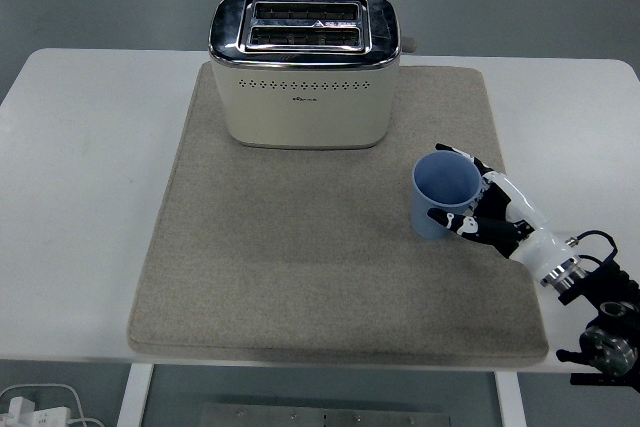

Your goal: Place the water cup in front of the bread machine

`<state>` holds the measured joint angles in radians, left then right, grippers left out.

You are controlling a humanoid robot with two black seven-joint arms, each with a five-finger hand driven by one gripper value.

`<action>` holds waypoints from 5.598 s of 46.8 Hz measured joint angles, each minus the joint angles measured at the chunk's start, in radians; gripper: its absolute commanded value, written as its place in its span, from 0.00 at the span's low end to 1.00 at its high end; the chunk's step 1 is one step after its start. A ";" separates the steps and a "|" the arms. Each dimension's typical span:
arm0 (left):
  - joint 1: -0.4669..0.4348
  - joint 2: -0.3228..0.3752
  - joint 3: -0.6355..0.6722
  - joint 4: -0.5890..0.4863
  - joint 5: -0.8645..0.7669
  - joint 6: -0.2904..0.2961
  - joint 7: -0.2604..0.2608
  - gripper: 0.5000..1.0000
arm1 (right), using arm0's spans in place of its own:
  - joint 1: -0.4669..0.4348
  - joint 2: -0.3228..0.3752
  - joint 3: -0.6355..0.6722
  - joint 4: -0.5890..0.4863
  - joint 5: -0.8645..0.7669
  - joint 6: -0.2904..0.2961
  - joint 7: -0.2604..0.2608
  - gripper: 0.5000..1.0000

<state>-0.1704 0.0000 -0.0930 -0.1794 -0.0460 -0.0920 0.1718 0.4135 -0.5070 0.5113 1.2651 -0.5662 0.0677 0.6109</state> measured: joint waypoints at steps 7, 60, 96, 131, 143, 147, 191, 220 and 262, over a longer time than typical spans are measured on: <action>0.001 0.000 -0.001 0.000 -0.001 0.000 0.000 1.00 | 0.008 0.017 -0.002 -0.006 -0.001 0.000 0.000 0.85; 0.002 0.000 -0.002 0.001 -0.002 0.000 0.000 1.00 | 0.019 0.063 -0.060 -0.034 -0.049 -0.029 0.000 0.16; 0.002 0.000 -0.001 0.000 -0.002 0.000 0.000 1.00 | 0.106 0.104 -0.056 -0.033 -0.038 -0.062 0.000 0.00; 0.002 0.000 -0.001 0.000 -0.001 0.000 0.000 1.00 | 0.260 0.382 -0.140 -0.178 -0.034 -0.168 -0.033 0.03; 0.002 0.000 -0.001 -0.001 -0.001 0.000 0.000 1.00 | 0.290 0.473 -0.149 -0.236 -0.035 -0.198 -0.040 0.07; 0.002 0.000 -0.001 -0.001 -0.002 0.000 0.000 1.00 | 0.300 0.500 -0.153 -0.267 -0.034 -0.209 -0.040 0.11; 0.002 0.000 -0.001 -0.002 -0.002 0.000 0.000 1.00 | 0.338 0.507 -0.158 -0.402 -0.034 -0.225 -0.040 0.35; 0.002 0.000 -0.001 -0.002 -0.002 -0.002 0.000 1.00 | 0.329 0.507 -0.163 -0.400 -0.018 -0.248 -0.039 0.79; 0.002 0.000 -0.001 -0.002 -0.002 -0.001 0.000 1.00 | 0.288 0.507 -0.157 -0.380 -0.009 -0.263 -0.027 0.83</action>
<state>-0.1688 0.0000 -0.0941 -0.1810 -0.0476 -0.0933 0.1718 0.7019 0.0000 0.3543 0.8851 -0.5755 -0.1948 0.5841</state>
